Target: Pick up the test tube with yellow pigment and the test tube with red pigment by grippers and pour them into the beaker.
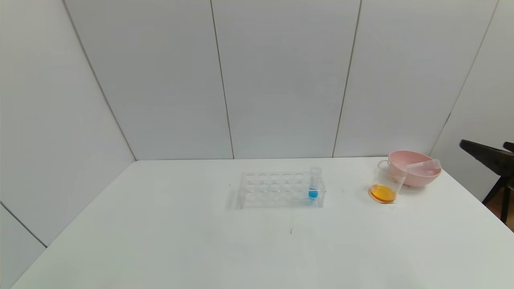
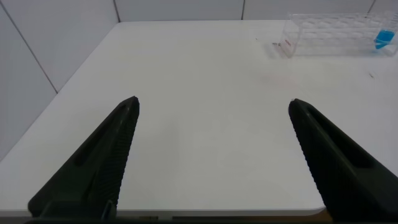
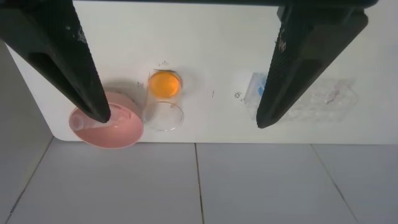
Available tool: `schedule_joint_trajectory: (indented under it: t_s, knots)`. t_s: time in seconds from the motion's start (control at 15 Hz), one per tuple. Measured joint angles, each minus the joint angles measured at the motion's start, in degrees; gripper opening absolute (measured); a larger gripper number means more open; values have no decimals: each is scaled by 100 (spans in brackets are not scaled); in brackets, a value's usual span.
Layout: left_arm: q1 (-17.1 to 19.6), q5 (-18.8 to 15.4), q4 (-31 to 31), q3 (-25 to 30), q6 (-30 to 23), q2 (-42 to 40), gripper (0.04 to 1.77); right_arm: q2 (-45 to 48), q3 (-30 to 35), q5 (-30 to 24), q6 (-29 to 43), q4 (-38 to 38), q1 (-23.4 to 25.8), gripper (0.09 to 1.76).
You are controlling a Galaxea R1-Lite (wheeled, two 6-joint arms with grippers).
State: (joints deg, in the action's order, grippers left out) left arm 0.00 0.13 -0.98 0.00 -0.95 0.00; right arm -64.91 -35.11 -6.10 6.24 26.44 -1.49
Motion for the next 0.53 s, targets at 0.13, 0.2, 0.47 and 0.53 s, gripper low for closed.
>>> schedule_joint_trajectory:
  t_s: [0.13, 0.2, 0.47, 0.53]
  knots:
    - [0, 2, 0, 0, -2, 0, 172, 919, 124, -6, -11, -575, -11, 168]
    - [0, 0, 0, 0, 0, 0, 172, 1354, 146, -2, -33, -830, -2, 169]
    - [0, 0, 0, 0, 0, 0, 172, 2914, 165, 16, -182, -1613, 263, 170]
    - [0, 2, 0, 0, 0, 0, 172, 3280, 162, 16, -222, -1755, 313, 170]
